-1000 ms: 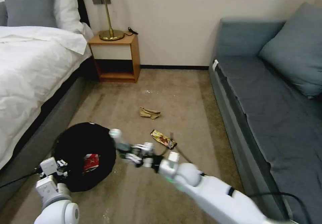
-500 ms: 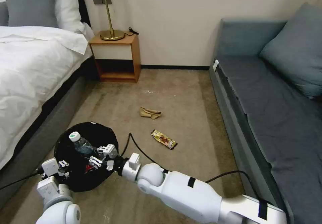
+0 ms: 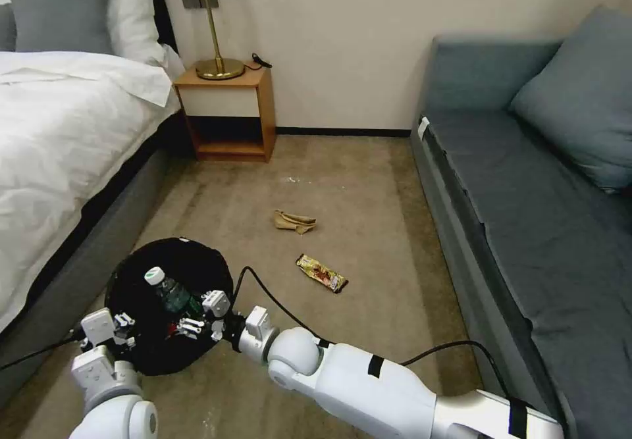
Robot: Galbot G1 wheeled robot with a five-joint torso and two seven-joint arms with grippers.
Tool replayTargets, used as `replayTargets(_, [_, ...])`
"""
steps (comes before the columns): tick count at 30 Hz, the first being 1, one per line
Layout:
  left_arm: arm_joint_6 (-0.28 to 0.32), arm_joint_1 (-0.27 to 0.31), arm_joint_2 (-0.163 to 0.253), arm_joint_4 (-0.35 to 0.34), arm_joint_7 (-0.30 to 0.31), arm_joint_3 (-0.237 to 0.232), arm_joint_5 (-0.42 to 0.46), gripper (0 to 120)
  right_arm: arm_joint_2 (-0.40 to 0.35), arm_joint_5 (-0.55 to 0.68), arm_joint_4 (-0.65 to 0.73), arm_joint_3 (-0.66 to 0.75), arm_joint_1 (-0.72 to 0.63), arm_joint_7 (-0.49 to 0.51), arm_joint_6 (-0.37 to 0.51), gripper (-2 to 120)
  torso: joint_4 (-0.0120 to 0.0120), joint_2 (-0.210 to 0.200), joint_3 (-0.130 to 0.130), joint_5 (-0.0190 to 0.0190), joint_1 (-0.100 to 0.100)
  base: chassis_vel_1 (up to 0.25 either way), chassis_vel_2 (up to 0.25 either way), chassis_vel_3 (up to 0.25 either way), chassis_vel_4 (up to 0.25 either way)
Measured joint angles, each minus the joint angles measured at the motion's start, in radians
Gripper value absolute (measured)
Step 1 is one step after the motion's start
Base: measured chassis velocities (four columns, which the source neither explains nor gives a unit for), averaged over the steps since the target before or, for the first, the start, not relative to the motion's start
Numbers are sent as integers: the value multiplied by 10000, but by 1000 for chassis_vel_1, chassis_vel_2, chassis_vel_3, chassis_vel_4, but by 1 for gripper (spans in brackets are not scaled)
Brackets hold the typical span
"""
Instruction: Pick up the trash bin, then pick up the garbage on the floor and place it into the trash bin.
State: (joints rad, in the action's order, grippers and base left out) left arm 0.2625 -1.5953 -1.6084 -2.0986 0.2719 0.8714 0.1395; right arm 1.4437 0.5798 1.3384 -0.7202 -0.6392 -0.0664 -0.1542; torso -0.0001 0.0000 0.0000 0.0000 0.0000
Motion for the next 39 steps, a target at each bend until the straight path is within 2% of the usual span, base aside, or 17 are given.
replayTargets(3, [0, 4, 1, 19, -2, 1, 0, 3, -17, 15, 17, 41, 12, -77, 0, 75, 0, 0, 0, 0, 0, 0, 0, 0, 0])
replayTargets(5, [0, 7, 3, 38, -4, 5, 1, 3, -17, 18, 20, 87, 29, -184, -14, 85, 0, 0, 0, 0, 0, 0, 0, 0, 0])
replayTargets(6, [0, 7, 3, 38, -4, 5, 1, 3, -17, 18, 20, 87, 29, -184, -14, 85, 0, 0, 0, 0, 0, 0, 0, 0, 0])
replayTargets(8, [0, 12, 7, 76, -7, 8, 2, 3, -17, 14, 32, 154, 48, -270, -58, 96, 1, 0, 1, 0, 0, 0, 0, 0, 0])
replayTargets(12, [0, 31, 15, 87, -8, 13, 5, 3, -90, -18, 111, 247, 54, -376, -118, 99, 2, 0, 0, 1, 0, 0, 0, 0, 0])
replayTargets(18, [0, 105, 130, 113, -9, 111, 113, 3, -938, -664, 834, 918, -16, -199, -298, 100, 2, 0, 0, 3, -1, 0, 0, 0, 0])
replayTargets(19, [3, 123, 174, 114, -10, 149, 171, 3, -1460, -827, 1254, 1344, -186, -45, -367, 100, 1, 1, 0, 1, 0, 0, 0, 0, 0])
replayTargets(21, [6, 134, 193, 114, -10, 162, 192, 3, -1707, -853, 1443, 1566, -303, -16, -407, 100, 1, 0, 0, 2, -1, 0, 0, 0, 0])
replayTargets(22, [10, 155, 223, 114, -10, 189, 218, 3, -2175, -905, 1818, 1961, -568, -53, -443, 100, 1, 0, 1, 3, 0, 0, 0, 0, 0])
replayTargets(23, [10, 155, 223, 114, -10, 189, 218, 3, -2175, -905, 1818, 1961, -568, -53, -443, 100, 1, 0, 1, 3, 0, 0, 0, 0, 0])
replayTargets(26, [55, 250, 364, 206, -12, 281, 429, 3, -3258, -1386, 2871, 3341, -1830, -636, -658, 100, -1, 0, 0, 3, 0, 0, 0, 0, 0])
replayTargets(29, [80, 312, 449, 229, -12, 324, 520, 3, -3697, -1713, 3283, 3963, -2626, -577, -914, 100, 0, 0, -2, 3, -1, 0, 0, 0, 0])
replayTargets(30, [83, 343, 492, 230, -13, 352, 549, 3, -4012, -2446, 3486, 4660, -3437, -299, -1337, 100, -1, 0, -1, 5, 0, 0, 0, 0, 0])
replayTargets(31, [83, 343, 492, 230, -13, 352, 549, 3, -4012, -2446, 3486, 4660, -3437, -299, -1337, 100, -1, 0, -1, 5, 0, 0, 0, 0, 0])
replayTargets(34, [84, 331, 492, 230, -13, 354, 565, 3, -4189, -3470, 3701, 6211, -4843, 51, -1910, 100, -2, 0, -1, 3, -1, 0, 0, 0, 0])
replayTargets(39, [75, 322, 489, 230, -14, 362, 572, 3, -3939, -3929, 3717, 7443, -5951, 198, -2435, 100, 0, 0, -1, 2, -1, 0, 0, 0, 0])
